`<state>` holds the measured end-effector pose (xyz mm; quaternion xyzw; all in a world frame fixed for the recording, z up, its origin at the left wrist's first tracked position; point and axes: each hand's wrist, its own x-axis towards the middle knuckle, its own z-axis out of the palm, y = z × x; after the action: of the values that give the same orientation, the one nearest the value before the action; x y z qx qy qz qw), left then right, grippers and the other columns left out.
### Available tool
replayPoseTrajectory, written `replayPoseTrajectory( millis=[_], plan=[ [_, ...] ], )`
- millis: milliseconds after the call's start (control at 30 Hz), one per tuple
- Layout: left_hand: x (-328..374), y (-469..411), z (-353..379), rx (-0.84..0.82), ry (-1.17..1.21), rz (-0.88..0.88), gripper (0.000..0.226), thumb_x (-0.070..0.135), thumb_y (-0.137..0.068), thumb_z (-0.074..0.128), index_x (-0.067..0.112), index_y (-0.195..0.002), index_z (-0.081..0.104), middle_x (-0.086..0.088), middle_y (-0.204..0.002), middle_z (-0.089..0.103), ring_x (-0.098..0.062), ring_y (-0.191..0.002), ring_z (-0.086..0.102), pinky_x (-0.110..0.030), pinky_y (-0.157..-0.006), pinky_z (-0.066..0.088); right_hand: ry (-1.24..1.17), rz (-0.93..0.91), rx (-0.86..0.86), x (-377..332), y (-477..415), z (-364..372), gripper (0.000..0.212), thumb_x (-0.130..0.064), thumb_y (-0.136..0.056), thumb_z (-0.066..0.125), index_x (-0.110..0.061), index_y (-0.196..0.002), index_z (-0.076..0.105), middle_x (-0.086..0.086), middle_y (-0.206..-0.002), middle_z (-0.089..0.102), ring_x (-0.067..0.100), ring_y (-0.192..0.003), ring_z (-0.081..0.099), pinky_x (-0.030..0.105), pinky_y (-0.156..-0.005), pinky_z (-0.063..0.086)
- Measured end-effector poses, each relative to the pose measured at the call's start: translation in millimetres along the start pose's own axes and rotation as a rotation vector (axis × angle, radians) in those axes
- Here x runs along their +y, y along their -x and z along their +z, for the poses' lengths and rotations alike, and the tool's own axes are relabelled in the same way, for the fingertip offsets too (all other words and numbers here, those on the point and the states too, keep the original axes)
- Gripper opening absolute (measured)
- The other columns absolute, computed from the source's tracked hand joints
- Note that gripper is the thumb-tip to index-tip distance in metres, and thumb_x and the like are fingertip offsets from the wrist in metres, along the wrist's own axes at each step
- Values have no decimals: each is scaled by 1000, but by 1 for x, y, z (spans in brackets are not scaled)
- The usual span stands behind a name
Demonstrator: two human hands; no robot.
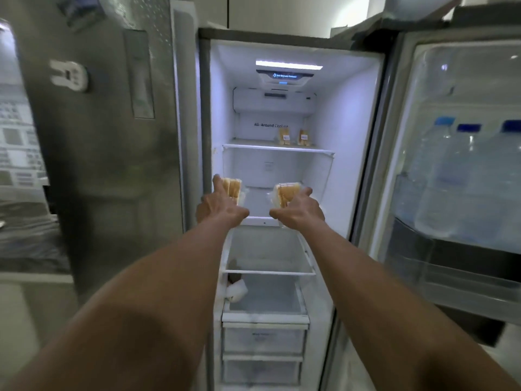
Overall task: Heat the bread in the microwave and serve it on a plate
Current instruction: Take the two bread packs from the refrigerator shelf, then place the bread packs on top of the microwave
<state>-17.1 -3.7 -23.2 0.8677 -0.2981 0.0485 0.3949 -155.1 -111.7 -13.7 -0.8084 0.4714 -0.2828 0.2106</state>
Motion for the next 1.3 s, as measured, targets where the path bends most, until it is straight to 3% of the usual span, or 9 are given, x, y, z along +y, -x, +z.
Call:
replayPoseTrajectory(
  millis=[100, 233, 333, 600, 767, 900, 1000, 1167, 1300],
  plan=[
    [-14, 25, -32, 33, -9, -31, 109, 37, -71, 81, 29, -153, 9, -9, -117, 55, -31, -101, 58, -38, -78, 48, -4, -63, -19, -15, 27, -6, 101, -49, -71, 78, -9, -142, 20, 16, -130, 51, 33, -116, 53, 33, -78, 38],
    [-36, 59, -72, 131, 24, -80, 97, 36, -66, 84, 25, -143, 25, -4, -116, 57, -30, -111, 58, -37, -81, 46, -38, -138, -99, -36, 61, -7, 96, -50, -73, 78, -11, -140, 21, 15, -126, 51, 32, -109, 56, 37, -80, 45],
    [-56, 86, -101, 187, -25, -150, 99, 40, -65, 81, 28, -143, 22, -6, -116, 61, -34, -111, 58, -42, -92, 50, -80, -192, -145, -57, 85, 1, 93, -50, -72, 79, -12, -138, 24, 14, -126, 52, 32, -110, 55, 39, -84, 46],
    [-136, 130, -186, 346, -77, -426, 113, 44, -63, 85, 38, -150, 14, -11, -115, 60, -35, -112, 60, -38, -84, 49, -168, -348, -287, -135, 152, 58, 101, -52, -68, 81, -5, -141, 28, 11, -128, 55, 31, -114, 56, 36, -87, 46],
    [-194, 133, -239, 397, -71, -507, 119, 50, -42, 76, 39, -141, 12, -10, -108, 64, -35, -95, 65, -44, -83, 58, -180, -448, -364, -200, 187, 105, 103, -56, -63, 80, -3, -140, 34, 11, -128, 57, 31, -115, 57, 35, -84, 46],
    [-242, 129, -273, 445, -112, -533, 124, 38, -62, 90, 28, -150, 4, -12, -122, 58, -38, -108, 60, -45, -92, 53, -218, -479, -449, -253, 212, 147, 113, -61, -60, 83, -4, -142, 32, 10, -134, 51, 29, -121, 54, 35, -90, 47],
    [-282, 115, -301, 463, -135, -596, 126, 33, -68, 88, 23, -155, -3, -15, -133, 55, -38, -116, 59, -39, -87, 51, -217, -498, -485, -292, 225, 179, 109, -64, -56, 83, -5, -136, 38, 9, -125, 56, 28, -111, 60, 35, -86, 53],
    [-341, 81, -342, 440, -193, -606, 111, 29, -74, 84, 12, -153, 8, -10, -122, 57, -33, -116, 57, -35, -76, 42, -234, -519, -531, -356, 231, 227, 99, -58, -65, 82, -8, -134, 33, 7, -117, 57, 27, -107, 61, 32, -72, 47],
    [-385, 43, -367, 450, -216, -607, 96, 37, -65, 88, 6, -140, 36, -11, -125, 58, -30, -114, 57, -33, -80, 48, -236, -515, -526, -400, 225, 268, 97, -58, -65, 82, -9, -131, 30, 10, -123, 58, 31, -112, 59, 39, -83, 52]
  ],
)
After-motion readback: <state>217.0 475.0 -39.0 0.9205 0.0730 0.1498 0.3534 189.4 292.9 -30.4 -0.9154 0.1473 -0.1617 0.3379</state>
